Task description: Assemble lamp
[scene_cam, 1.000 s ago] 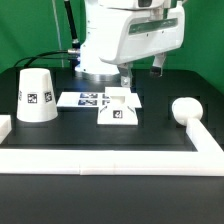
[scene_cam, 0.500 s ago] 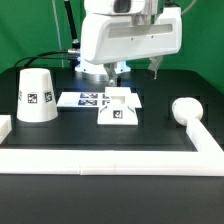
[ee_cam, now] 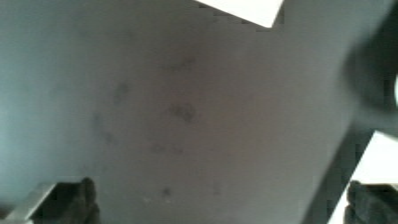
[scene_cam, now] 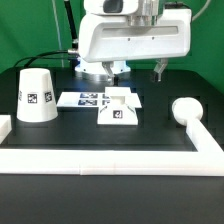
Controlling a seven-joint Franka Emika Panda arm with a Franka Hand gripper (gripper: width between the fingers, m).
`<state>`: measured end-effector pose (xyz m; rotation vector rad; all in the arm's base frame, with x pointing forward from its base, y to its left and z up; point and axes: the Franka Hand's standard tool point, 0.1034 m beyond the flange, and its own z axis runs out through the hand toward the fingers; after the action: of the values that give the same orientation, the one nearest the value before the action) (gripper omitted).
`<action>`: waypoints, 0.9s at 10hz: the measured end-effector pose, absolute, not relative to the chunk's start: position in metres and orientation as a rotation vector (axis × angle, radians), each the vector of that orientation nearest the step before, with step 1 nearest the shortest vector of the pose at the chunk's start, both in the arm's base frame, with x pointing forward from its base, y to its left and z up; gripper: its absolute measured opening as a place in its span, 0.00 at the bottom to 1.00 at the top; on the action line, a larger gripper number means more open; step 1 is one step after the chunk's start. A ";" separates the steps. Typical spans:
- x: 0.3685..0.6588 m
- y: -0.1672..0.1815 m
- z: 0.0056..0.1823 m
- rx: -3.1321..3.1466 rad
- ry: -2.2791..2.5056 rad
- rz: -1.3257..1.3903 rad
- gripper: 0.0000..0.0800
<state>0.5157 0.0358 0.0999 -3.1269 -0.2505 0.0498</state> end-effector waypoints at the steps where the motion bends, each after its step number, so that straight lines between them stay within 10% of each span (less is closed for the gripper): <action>1: 0.509 0.035 0.097 -3.131 -0.200 0.063 0.87; 9: 0.471 0.026 0.082 -3.133 -0.203 0.094 0.87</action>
Offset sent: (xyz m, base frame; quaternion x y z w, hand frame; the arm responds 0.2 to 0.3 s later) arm -0.0416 -0.0117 -0.0129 -0.0099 0.0080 0.0271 0.9996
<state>0.4711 0.0256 0.0817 -3.1333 -0.2028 0.0944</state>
